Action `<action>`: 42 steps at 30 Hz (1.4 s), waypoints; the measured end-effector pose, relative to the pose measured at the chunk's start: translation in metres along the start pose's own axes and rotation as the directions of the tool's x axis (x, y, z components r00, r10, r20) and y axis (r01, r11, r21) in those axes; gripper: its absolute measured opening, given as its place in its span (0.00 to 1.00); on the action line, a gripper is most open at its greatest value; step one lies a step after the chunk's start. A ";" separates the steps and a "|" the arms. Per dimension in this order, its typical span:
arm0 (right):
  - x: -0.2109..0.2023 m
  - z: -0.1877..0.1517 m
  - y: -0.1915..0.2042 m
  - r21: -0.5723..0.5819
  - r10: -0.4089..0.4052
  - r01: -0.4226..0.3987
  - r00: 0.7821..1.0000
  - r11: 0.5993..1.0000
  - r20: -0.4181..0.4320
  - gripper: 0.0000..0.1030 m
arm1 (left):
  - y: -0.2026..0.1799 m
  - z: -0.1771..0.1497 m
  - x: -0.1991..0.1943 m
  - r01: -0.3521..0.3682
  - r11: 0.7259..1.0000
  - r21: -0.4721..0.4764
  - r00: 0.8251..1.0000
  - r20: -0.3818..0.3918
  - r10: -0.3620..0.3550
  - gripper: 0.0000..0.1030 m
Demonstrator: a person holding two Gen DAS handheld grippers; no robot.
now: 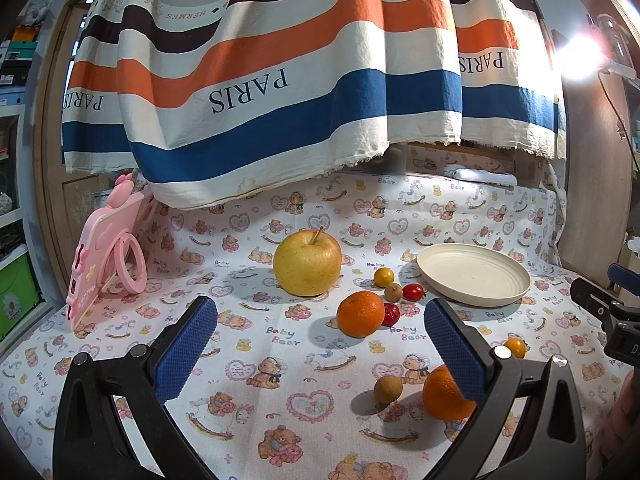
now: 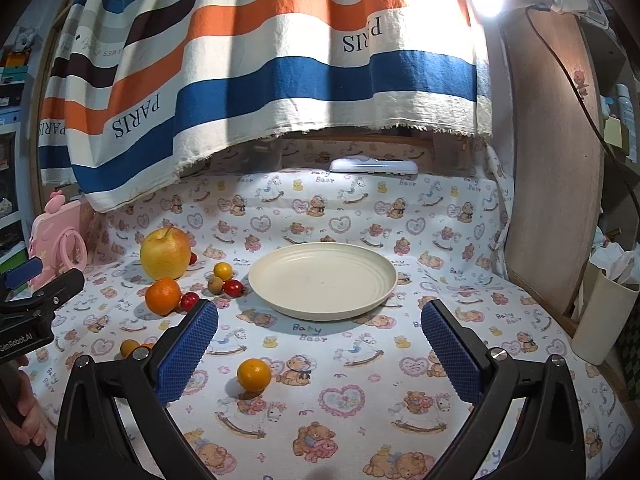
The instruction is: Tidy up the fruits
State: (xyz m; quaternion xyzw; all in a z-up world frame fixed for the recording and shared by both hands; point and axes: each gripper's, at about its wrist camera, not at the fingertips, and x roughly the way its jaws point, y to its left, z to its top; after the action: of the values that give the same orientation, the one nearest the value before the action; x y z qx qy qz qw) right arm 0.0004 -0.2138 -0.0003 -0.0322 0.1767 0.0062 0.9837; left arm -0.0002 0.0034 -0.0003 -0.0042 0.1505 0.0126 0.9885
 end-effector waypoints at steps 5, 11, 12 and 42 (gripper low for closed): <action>-0.002 -0.002 0.001 -0.009 0.003 -0.003 1.000 1.000 0.012 0.99 | 0.000 0.000 0.000 0.000 1.000 0.000 1.000 -0.001 0.000 1.00; -0.001 -0.001 0.001 -0.010 0.001 0.000 1.000 1.000 0.016 0.99 | 0.000 0.000 0.000 0.000 1.000 0.000 1.000 0.000 0.000 1.00; -0.001 0.000 0.001 -0.010 0.003 -0.003 1.000 1.000 0.012 0.99 | 0.000 0.000 0.000 0.000 1.000 0.000 1.000 0.000 0.000 1.00; -0.001 -0.002 -0.002 0.000 -0.006 0.006 1.000 1.000 0.002 0.99 | -0.004 -0.001 -0.001 0.008 1.000 0.004 1.000 0.000 -0.008 1.00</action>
State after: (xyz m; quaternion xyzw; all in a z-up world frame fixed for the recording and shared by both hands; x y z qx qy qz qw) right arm -0.0009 -0.2162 -0.0020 -0.0325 0.1757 0.0031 0.9839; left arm -0.0009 -0.0009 -0.0011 -0.0030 0.1506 0.0084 0.9886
